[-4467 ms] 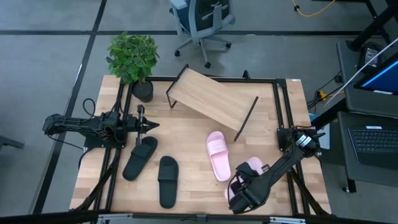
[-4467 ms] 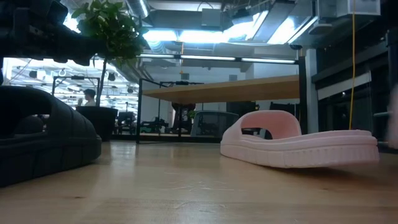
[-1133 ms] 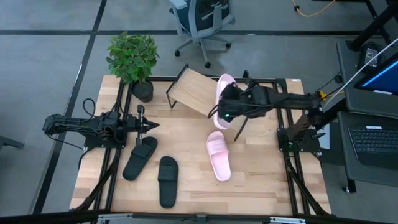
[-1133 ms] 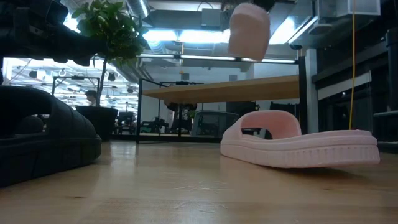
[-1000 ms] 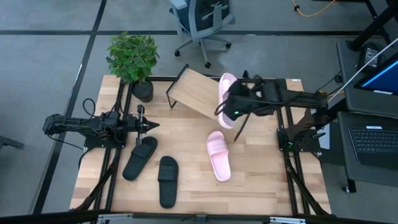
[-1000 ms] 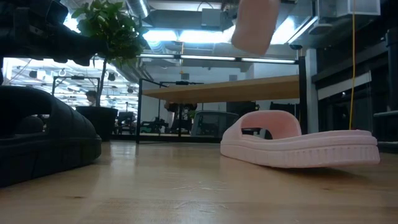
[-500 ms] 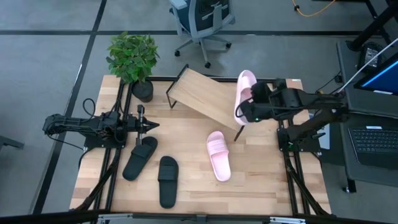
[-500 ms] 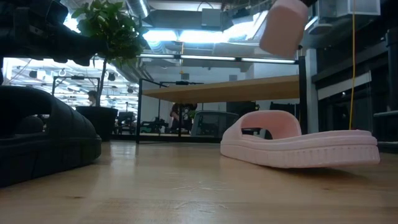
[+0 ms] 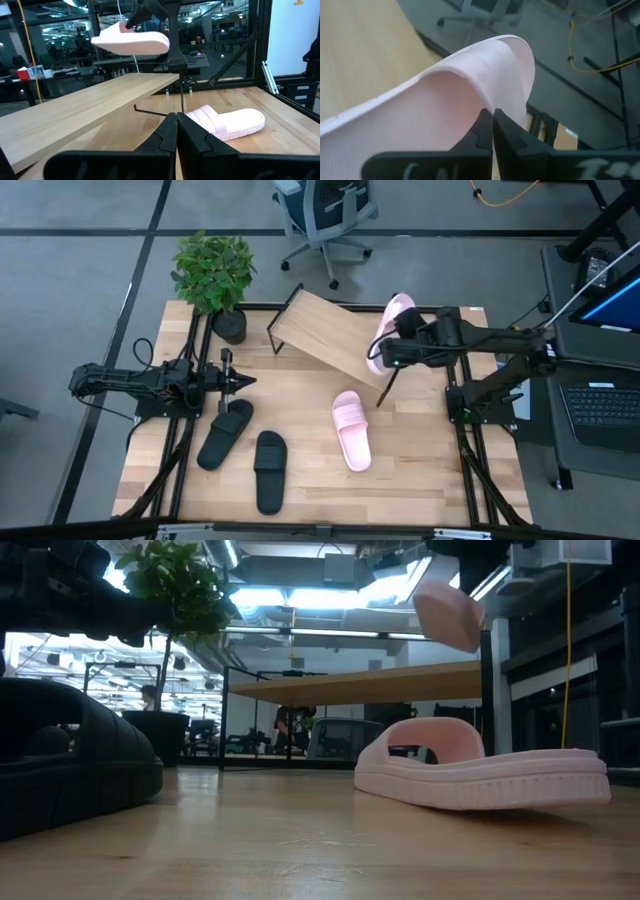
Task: Pick and place slides into the shelf
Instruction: Put the right pink slide on the shelf
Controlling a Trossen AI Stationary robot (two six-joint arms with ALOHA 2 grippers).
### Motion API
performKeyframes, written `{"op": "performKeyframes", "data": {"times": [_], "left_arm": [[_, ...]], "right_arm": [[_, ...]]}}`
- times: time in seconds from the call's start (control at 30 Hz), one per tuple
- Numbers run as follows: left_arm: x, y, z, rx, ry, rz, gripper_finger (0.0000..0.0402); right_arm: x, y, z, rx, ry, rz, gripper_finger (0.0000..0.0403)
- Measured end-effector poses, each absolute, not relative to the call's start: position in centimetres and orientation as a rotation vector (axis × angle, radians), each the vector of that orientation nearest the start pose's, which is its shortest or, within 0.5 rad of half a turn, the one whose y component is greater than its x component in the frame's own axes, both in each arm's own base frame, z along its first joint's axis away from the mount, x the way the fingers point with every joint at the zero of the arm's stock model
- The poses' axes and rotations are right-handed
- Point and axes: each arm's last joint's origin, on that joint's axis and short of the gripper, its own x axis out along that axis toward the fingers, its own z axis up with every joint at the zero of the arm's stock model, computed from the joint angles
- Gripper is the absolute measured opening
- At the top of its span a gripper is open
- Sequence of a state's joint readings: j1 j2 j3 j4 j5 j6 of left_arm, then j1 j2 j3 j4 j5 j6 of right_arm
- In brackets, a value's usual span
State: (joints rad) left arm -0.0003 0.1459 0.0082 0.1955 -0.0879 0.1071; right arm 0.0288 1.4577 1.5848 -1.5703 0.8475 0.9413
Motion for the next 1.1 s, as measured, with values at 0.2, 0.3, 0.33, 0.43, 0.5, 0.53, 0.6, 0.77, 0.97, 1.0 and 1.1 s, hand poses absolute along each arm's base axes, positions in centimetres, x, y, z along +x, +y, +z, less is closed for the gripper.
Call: {"op": "performKeyframes", "data": {"times": [0.2, 0.3, 0.33, 0.43, 0.5, 0.53, 0.6, 0.77, 0.97, 1.0, 1.1], "left_arm": [[10.6, 0.2, 17.3, 0.112, -0.053, 0.091, 0.0], [10.6, 0.3, 17.3, 0.112, -0.053, 0.091, 0.0], [10.6, 0.3, 17.3, 0.112, -0.053, 0.091, 0.0], [10.6, 0.3, 17.3, 0.113, -0.053, 0.091, 0.0], [10.6, 0.3, 17.3, 0.113, -0.053, 0.091, 0.0], [10.6, 0.2, 17.3, 0.113, -0.053, 0.091, 0.0], [10.6, 0.2, 17.3, 0.113, -0.053, 0.091, 0.0], [10.6, 0.2, 17.3, 0.114, -0.053, 0.091, 0.0], [10.6, 0.3, 17.3, 0.114, -0.053, 0.091, 0.0], [10.6, 0.3, 17.3, 0.114, -0.053, 0.091, 0.0], [10.6, 0.2, 17.3, 0.114, -0.053, 0.091, 0.0]], "right_arm": [[24.8, -1.3, 36.0, 0.147, 0.941, -1.157, 0.0002], [25.1, -1.3, 35.7, 0.156, 0.966, -1.147, 0.0002], [25.2, -1.3, 35.6, 0.159, 0.971, -1.145, 0.0002], [25.5, -1.2, 35.2, 0.162, 0.991, -1.141, 0.0002], [25.8, -1.2, 35.0, 0.168, 1.008, -1.134, 0.0002], [25.9, -1.2, 34.9, 0.169, 1.016, -1.132, 0.0002], [26.0, -1.2, 34.7, 0.175, 1.03, -1.125, 0.0002], [26.2, -1.1, 34.5, 0.162, 1.055, -1.108, 0.0002], [26.2, -1.1, 34.5, 0.146, 1.066, -1.098, 0.0002], [26.2, -1.1, 34.5, 0.141, 1.069, -1.094, 0.0002], [26.2, -1.1, 34.5, 0.14, 1.073, -1.091, 0.0002]]}}
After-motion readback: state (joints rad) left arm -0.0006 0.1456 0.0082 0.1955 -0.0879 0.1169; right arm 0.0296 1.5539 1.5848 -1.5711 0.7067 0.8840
